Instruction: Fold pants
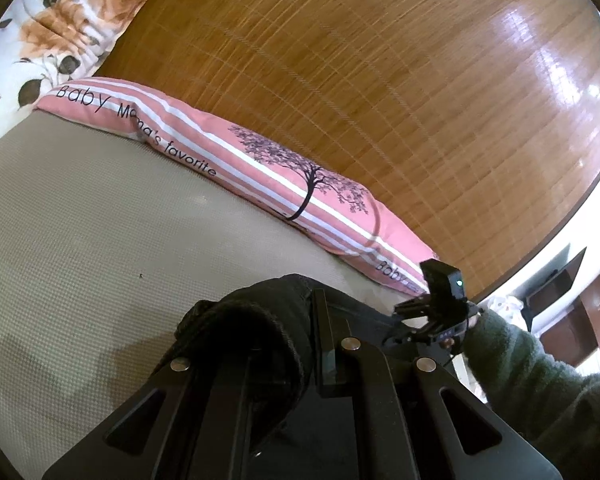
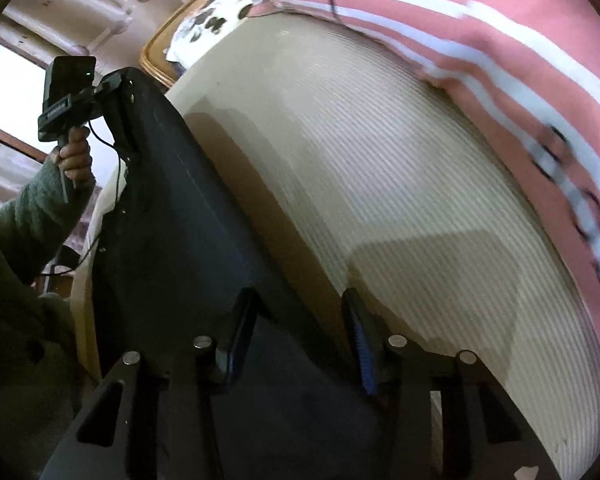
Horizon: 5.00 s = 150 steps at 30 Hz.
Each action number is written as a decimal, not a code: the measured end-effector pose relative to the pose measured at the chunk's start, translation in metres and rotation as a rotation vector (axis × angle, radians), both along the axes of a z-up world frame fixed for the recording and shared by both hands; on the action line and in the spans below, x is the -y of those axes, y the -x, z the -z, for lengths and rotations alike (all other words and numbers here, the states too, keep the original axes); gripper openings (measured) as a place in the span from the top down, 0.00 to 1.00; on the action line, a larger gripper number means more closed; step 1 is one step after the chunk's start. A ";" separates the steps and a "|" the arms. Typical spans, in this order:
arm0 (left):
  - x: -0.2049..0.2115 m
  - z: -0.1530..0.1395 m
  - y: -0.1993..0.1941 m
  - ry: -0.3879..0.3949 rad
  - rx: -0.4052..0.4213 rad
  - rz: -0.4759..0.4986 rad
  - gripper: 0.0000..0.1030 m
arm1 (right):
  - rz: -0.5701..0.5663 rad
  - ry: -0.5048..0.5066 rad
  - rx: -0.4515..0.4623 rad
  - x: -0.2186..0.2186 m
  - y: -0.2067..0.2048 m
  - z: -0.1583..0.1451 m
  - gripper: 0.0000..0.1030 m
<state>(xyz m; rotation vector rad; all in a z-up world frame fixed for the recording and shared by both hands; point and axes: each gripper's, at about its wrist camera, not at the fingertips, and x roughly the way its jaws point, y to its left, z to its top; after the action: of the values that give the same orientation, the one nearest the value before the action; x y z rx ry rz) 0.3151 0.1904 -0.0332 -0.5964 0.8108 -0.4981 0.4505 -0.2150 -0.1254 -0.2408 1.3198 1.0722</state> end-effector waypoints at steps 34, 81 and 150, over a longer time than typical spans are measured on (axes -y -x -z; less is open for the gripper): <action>0.026 -0.043 0.074 -0.372 0.245 0.080 0.93 | 0.519 0.337 0.589 -0.009 0.209 -0.103 0.94; -0.041 0.010 0.272 -0.212 -0.385 0.020 0.35 | 0.658 0.378 0.460 -0.030 0.379 -0.008 0.57; -0.029 0.049 0.222 -0.489 -0.407 -0.069 0.83 | 1.545 0.121 0.119 0.158 0.455 -0.009 0.97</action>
<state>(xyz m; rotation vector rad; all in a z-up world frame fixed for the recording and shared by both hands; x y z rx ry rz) 0.0934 0.2198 -0.0819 -0.2687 1.2459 -0.0994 -0.0048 -0.3731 -0.1162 0.5725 1.0208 -0.3323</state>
